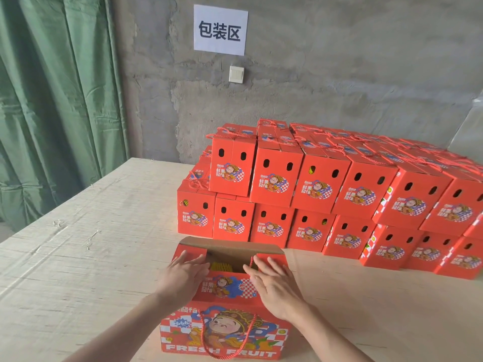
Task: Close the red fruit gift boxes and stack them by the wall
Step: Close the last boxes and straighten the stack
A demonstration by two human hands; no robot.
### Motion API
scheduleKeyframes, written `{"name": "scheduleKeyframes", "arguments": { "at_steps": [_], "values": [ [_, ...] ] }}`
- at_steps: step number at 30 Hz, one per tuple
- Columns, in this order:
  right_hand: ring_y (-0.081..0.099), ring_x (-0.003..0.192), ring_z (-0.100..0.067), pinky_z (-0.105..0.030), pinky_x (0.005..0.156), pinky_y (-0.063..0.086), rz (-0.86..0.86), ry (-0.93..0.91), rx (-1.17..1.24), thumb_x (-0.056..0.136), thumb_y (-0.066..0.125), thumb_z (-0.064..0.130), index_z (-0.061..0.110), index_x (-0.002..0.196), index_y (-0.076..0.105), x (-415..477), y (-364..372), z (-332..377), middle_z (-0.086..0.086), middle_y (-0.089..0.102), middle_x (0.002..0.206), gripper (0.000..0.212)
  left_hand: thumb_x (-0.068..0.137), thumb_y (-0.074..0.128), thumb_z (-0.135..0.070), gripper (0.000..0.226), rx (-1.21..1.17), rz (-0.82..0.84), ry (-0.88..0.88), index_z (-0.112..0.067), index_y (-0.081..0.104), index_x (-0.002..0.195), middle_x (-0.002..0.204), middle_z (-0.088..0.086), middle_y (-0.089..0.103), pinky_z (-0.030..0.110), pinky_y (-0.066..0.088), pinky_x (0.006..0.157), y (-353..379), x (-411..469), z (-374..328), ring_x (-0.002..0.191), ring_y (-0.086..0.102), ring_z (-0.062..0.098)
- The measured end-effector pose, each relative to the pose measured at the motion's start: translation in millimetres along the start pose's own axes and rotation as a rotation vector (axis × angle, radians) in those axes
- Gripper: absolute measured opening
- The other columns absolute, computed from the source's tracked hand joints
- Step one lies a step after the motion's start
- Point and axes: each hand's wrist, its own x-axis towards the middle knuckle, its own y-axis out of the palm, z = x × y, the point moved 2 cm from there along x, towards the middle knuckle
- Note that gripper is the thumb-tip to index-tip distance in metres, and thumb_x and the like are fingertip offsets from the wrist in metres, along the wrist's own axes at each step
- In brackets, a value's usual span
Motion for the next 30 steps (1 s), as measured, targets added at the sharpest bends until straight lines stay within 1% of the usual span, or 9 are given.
{"name": "scheduleKeyframes", "arguments": {
  "at_steps": [2, 4, 7, 11, 14, 17, 20, 26, 30],
  "values": [
    [0.007, 0.147, -0.010, -0.030, 0.119, 0.004, -0.125, 0.010, 0.054, 0.105, 0.025, 0.034, 0.039, 0.147, 0.028, 2, -4, 0, 0.014, 0.011, 0.158, 0.042, 0.102, 0.037, -0.035, 0.033, -0.077, -0.153, -0.021, -0.031, 0.061, 0.125, 0.134, -0.009, 0.056, 0.031, 0.040, 0.103, -5, 4, -1, 0.132, 0.043, 0.018],
    [0.020, 0.145, -0.013, -0.029, 0.118, 0.021, -0.197, 0.028, 0.127, 0.103, 0.036, 0.023, 0.035, 0.150, 0.021, 4, -7, 1, 0.009, 0.015, 0.159, 0.050, 0.098, 0.048, -0.022, 0.026, -0.171, -0.274, -0.031, -0.026, 0.065, 0.117, 0.115, -0.003, 0.066, 0.030, 0.050, 0.086, -10, 6, 1, 0.108, 0.060, 0.018],
    [0.018, 0.146, -0.018, -0.031, 0.117, 0.022, -0.246, 0.125, 0.161, 0.100, 0.047, 0.023, 0.024, 0.153, 0.004, 11, -10, -5, 0.001, 0.006, 0.161, 0.068, 0.093, 0.055, -0.013, 0.051, -0.289, -0.275, -0.136, -0.021, 0.042, 0.141, 0.135, 0.009, 0.048, 0.036, 0.041, 0.100, -15, 13, 10, 0.122, 0.046, 0.025],
    [-0.005, 0.148, -0.022, -0.039, 0.119, 0.008, -0.091, 0.336, 0.377, 0.090, 0.061, 0.041, 0.015, 0.151, -0.015, 19, -17, -28, -0.005, -0.013, 0.160, 0.101, 0.092, 0.058, -0.036, 0.085, -0.205, -0.065, -0.243, -0.014, 0.002, 0.152, 0.158, 0.010, 0.008, 0.042, 0.015, 0.115, -19, 23, 25, 0.145, 0.009, 0.028],
    [0.005, 0.148, -0.021, -0.038, 0.117, 0.018, -0.006, 0.349, 0.660, 0.082, 0.073, 0.034, 0.021, 0.150, -0.018, 23, -21, -37, -0.001, -0.007, 0.161, 0.114, 0.090, 0.063, -0.025, 0.088, -0.548, 0.066, -0.240, -0.010, 0.001, 0.151, 0.152, 0.014, 0.028, 0.031, 0.036, 0.099, -19, 26, 31, 0.136, 0.033, 0.026],
    [0.007, 0.147, -0.020, -0.035, 0.115, 0.020, -0.004, 0.329, 0.732, 0.078, 0.078, 0.024, 0.023, 0.149, -0.020, 31, -22, -37, -0.001, -0.005, 0.161, 0.121, 0.085, 0.067, -0.006, 0.093, -0.607, -0.047, -0.123, -0.012, 0.002, 0.151, 0.156, 0.011, 0.020, 0.032, 0.029, 0.108, -20, 26, 29, 0.141, 0.026, 0.025],
    [0.010, 0.147, -0.020, -0.034, 0.114, 0.022, -0.021, 0.319, 0.782, 0.077, 0.079, 0.019, 0.024, 0.149, -0.022, 32, -20, -40, 0.000, -0.002, 0.161, 0.124, 0.082, 0.072, -0.007, 0.106, -0.705, -0.084, -0.220, -0.017, -0.007, 0.151, 0.159, 0.006, 0.000, 0.038, 0.027, 0.110, -18, 26, 30, 0.145, 0.012, 0.023],
    [0.000, 0.147, -0.013, -0.034, 0.116, 0.014, -0.173, 0.215, 0.800, 0.076, 0.079, 0.018, 0.030, 0.146, -0.025, 24, -13, -38, 0.004, -0.013, 0.160, 0.126, 0.082, 0.071, -0.003, 0.104, -0.789, -0.117, -0.237, -0.014, -0.007, 0.151, 0.152, 0.010, 0.026, 0.044, 0.037, 0.105, -12, 28, 32, 0.137, 0.031, 0.027],
    [0.010, 0.146, -0.019, -0.034, 0.114, 0.022, -0.144, 0.252, 0.819, 0.077, 0.079, 0.021, 0.025, 0.147, -0.025, 25, -12, -40, 0.001, 0.001, 0.161, 0.125, 0.080, 0.074, -0.006, 0.108, -0.778, -0.166, -0.267, -0.018, -0.006, 0.151, 0.144, 0.013, 0.033, 0.048, 0.035, 0.105, -9, 28, 33, 0.133, 0.032, 0.027]
  ]
}}
